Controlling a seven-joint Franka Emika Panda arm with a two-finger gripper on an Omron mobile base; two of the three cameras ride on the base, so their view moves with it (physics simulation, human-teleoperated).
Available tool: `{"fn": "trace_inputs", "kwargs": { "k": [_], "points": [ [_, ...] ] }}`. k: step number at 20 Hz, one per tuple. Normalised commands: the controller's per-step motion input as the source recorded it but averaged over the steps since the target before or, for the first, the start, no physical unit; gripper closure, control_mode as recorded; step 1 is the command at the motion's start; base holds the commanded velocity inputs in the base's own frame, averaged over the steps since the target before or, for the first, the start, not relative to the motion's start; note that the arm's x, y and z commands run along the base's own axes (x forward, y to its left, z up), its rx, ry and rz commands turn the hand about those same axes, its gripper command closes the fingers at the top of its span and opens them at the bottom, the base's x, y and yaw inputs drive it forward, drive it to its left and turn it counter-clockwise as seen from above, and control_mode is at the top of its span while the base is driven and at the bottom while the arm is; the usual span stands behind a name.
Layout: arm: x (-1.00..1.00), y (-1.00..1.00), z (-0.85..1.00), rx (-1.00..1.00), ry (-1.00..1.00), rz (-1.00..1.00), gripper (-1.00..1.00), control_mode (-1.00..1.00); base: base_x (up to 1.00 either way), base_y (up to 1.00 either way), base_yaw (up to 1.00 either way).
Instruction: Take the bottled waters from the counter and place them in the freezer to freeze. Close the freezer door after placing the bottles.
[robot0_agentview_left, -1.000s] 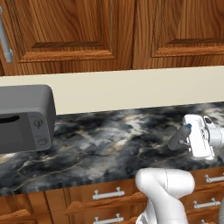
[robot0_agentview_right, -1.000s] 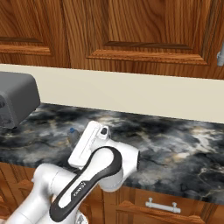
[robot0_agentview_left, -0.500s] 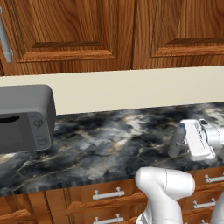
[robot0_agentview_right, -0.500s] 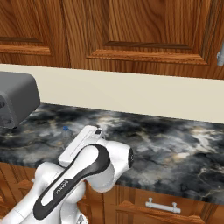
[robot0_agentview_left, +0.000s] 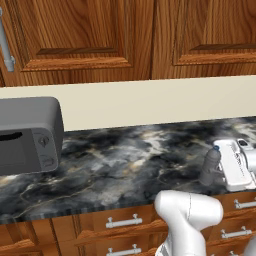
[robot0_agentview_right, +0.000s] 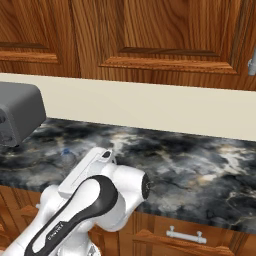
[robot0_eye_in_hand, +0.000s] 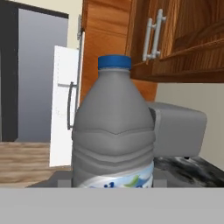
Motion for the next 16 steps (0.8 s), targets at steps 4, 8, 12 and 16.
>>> {"fn": "trace_inputs", "kwargs": {
  "k": [4, 8, 12, 16],
  "points": [
    [-0.34, 0.00, 0.16, 0.04, -0.05, 0.00, 1.00, -1.00, 0.00, 0.00, 0.00],
    [0.00, 0.00, 0.00, 0.00, 0.05, 0.00, 1.00, -1.00, 0.00, 0.00, 0.00],
    [0.00, 0.00, 0.00, 0.00, 0.00, 0.00, 1.00, -1.00, 0.00, 0.00, 0.00],
    [0.00, 0.00, 0.00, 0.00, 0.00, 0.00, 1.00, -1.00, 0.00, 0.00, 0.00]
  ]
}}
